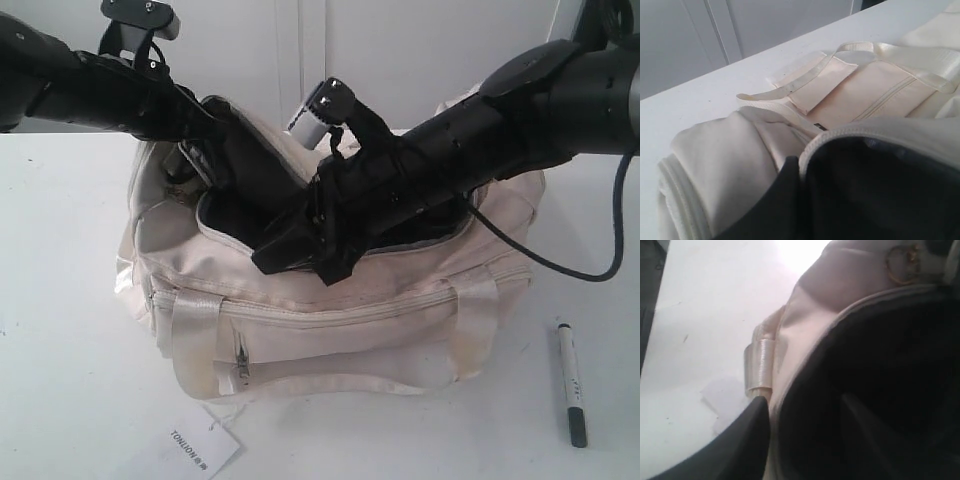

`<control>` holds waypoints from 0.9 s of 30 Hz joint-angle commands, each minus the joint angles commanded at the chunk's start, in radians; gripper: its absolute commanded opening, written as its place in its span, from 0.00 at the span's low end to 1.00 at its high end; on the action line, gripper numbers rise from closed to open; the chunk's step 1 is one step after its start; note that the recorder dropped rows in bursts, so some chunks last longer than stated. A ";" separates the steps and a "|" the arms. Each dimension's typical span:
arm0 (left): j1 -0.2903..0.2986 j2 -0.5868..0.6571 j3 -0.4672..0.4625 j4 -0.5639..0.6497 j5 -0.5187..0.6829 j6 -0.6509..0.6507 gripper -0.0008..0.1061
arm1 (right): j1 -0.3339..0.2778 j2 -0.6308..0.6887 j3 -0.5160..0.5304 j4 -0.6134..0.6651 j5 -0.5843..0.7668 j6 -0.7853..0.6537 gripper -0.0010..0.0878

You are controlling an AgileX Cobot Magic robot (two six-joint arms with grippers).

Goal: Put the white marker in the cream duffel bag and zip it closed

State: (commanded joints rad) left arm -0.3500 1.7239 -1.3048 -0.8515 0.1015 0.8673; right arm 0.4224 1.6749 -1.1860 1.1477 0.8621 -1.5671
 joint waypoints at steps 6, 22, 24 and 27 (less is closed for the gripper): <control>0.000 0.000 0.000 0.000 0.002 0.000 0.01 | 0.000 -0.090 0.000 0.000 -0.276 0.000 0.51; 0.000 0.000 0.000 0.000 0.005 0.000 0.01 | 0.000 -0.008 0.002 -0.441 -0.275 0.189 0.58; 0.000 0.000 0.000 0.000 0.005 0.000 0.01 | 0.000 0.003 0.002 -0.477 -0.275 0.214 0.58; 0.000 0.000 0.000 0.000 0.005 0.000 0.01 | 0.000 0.027 0.002 -0.593 -0.284 0.321 0.58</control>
State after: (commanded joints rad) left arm -0.3500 1.7239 -1.3048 -0.8515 0.1061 0.8673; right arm 0.4224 1.7016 -1.1842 0.5544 0.5778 -1.2457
